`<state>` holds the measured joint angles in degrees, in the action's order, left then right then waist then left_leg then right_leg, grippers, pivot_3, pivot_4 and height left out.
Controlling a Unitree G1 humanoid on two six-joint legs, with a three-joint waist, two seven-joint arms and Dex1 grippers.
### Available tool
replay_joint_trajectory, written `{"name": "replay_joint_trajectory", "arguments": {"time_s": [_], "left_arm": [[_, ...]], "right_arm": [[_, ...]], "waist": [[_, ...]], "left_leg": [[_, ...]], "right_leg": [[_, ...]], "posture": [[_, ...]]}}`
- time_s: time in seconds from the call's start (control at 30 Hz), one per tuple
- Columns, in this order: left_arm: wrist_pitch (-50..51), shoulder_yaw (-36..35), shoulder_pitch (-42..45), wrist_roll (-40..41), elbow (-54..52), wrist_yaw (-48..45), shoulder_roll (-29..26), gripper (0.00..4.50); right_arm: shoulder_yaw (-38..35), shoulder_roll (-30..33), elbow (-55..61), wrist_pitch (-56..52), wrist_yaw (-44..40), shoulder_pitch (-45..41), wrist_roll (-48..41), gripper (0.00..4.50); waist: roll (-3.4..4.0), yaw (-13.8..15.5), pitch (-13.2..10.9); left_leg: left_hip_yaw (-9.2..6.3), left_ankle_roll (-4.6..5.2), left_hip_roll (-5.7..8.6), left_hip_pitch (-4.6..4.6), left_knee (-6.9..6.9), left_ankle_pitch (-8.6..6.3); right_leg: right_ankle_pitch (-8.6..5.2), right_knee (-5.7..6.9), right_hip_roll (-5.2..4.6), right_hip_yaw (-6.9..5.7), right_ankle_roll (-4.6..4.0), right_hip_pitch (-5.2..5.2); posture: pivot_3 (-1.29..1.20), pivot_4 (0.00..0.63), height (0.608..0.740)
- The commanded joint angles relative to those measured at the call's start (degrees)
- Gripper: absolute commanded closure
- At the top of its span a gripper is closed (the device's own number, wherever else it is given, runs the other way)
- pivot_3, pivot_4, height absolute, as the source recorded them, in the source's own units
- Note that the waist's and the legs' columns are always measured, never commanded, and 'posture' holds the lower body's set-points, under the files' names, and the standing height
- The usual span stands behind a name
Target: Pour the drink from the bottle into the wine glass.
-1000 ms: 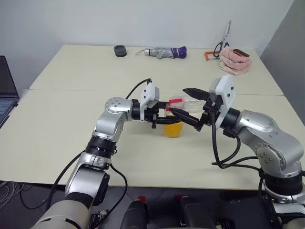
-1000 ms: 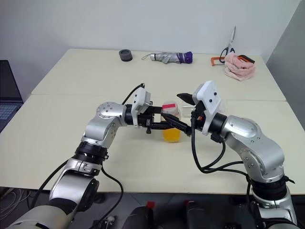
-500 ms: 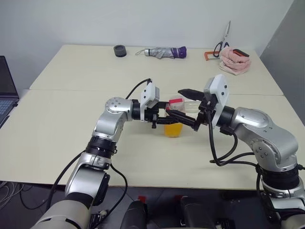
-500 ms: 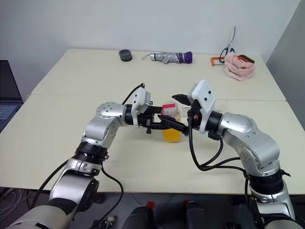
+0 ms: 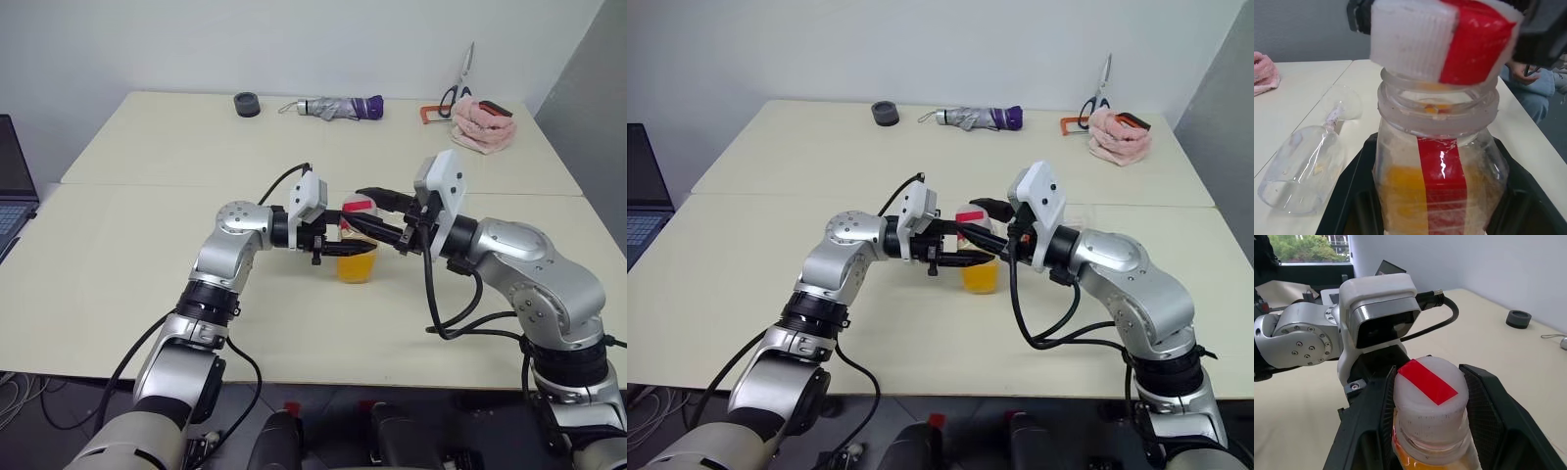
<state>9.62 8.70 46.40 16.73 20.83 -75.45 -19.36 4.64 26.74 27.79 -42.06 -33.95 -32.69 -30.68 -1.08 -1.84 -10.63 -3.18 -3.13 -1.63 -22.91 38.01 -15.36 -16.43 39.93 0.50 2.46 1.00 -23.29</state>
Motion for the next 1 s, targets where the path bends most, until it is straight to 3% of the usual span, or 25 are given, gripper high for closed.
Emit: {"name": "replay_joint_trajectory", "arguments": {"time_s": [0.03, 0.57, 0.77, 0.87, 1.0], "left_arm": [[-0.59, -1.12, 0.43, 1.46, -2.91, 0.27, -0.09, 2.53], [0.13, -1.54, 0.39, 2.0, -3.77, 0.55, -0.34, 2.53], [0.16, -2.03, 0.23, 2.41, -3.53, 1.51, -0.32, 2.53], [0.28, -1.98, 0.07, 2.55, -3.54, 1.54, -0.35, 2.53], [0.23, -1.94, 0.3, 2.49, -3.08, 1.47, -0.19, 2.53]], "right_arm": [[-1.83, -1.06, 2.7, 1.4, 0.8, 1.18, -1.26, 2.76], [-12.6, 0.9, 7.5, -2.5, 4.59, 6.64, -9.43, 2.77], [-18.06, 8.24, 9.11, -0.9, 2.87, 22.97, -6.02, 2.78], [-18.56, 8.95, 5.43, 4.29, 3.17, 31.21, -0.8, 2.78], [-17.34, 7.71, -2.29, 12.04, 4.94, 35.96, 6.68, 2.78]], "waist": [[0.0, 0.0, 0.0], [0.0, 0.05, 0.0], [-0.01, 0.34, 0.0], [0.0, 0.22, 0.0], [0.0, -0.23, 0.0]], "left_leg": [[0.01, 0.0, 0.0, 0.0, 0.0, 0.0], [0.01, 0.0, 0.01, -0.01, 0.0, 0.0], [0.0, 0.01, 0.04, -0.03, -0.02, 0.0], [0.04, 0.01, 0.05, -0.02, -0.02, 0.0], [0.12, 0.0, 0.02, 0.08, -0.01, 0.0]], "right_leg": [[0.0, 0.01, 0.0, 0.01, 0.0, 0.0], [0.0, 0.0, -0.01, 0.01, 0.0, 0.0], [0.0, -0.06, -0.03, 0.01, 0.0, 0.03], [-0.01, -0.06, -0.03, 0.05, 0.01, 0.03], [-0.01, 0.01, 0.02, 0.12, 0.03, 0.04]], "posture": [[0.0, 0.15, 0.74], [0.0, 0.15, 0.74], [0.0, 0.15, 0.74], [0.0, 0.15, 0.74], [0.0, 0.15, 0.74]]}}
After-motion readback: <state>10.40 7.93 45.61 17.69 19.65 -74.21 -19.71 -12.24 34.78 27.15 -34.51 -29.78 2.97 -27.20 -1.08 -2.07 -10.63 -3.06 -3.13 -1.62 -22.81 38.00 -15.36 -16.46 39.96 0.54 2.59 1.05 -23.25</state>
